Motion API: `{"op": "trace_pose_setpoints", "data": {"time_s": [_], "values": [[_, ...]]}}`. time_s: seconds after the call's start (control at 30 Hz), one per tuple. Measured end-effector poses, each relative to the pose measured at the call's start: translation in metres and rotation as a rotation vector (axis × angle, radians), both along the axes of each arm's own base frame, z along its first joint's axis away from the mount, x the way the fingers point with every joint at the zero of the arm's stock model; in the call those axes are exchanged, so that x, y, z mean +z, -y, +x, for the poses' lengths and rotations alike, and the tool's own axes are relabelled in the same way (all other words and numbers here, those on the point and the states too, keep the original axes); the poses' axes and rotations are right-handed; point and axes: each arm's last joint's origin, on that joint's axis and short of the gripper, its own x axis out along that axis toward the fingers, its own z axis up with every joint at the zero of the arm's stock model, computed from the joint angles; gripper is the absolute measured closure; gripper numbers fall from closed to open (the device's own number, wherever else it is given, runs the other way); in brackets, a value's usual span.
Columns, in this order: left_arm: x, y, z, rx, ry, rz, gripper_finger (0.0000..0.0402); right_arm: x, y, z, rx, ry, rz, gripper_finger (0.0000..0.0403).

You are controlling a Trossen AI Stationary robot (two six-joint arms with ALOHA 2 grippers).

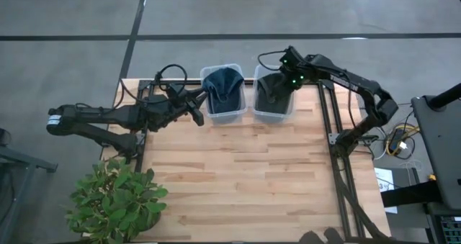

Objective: Pick & Place hat
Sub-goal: Put the gray cap into the transparent bin, then return to Home Position

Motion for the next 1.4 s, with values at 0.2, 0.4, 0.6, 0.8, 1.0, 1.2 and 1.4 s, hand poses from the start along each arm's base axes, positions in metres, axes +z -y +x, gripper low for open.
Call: {"op": "trace_pose_setpoints", "data": {"time_s": [0.2,0.4,0.6,0.8,1.0,1.2,1.4], "values": [[-0.003,0.000,0.000,0.000,-0.009,-0.006,0.0310,0.053,-0.032,-0.013,0.114,0.129,-0.164,0.0376],[-0.004,0.000,0.000,0.001,-0.013,-0.019,0.0310,0.108,-0.086,-0.057,0.278,0.315,-0.379,0.0376],[-0.005,0.001,-0.004,-0.019,-0.011,-0.063,0.0310,0.134,-0.143,-0.110,0.490,0.628,-0.429,0.0376],[-0.006,0.003,-0.017,-0.118,-0.097,-0.053,0.0310,0.133,-0.181,-0.159,0.441,0.809,-0.448,0.0376],[-0.003,0.006,-0.050,-0.205,-0.054,-0.025,0.0310,0.108,-0.208,-0.195,0.502,0.922,-0.505,0.0376],[-0.035,0.009,-0.084,-0.266,0.000,-0.030,0.0310,0.077,-0.224,-0.211,0.611,1.118,-0.504,0.0376],[-0.077,0.011,-0.096,-0.366,0.063,-0.028,0.0310,0.047,-0.229,-0.217,0.549,1.185,-0.439,0.0376]]}}
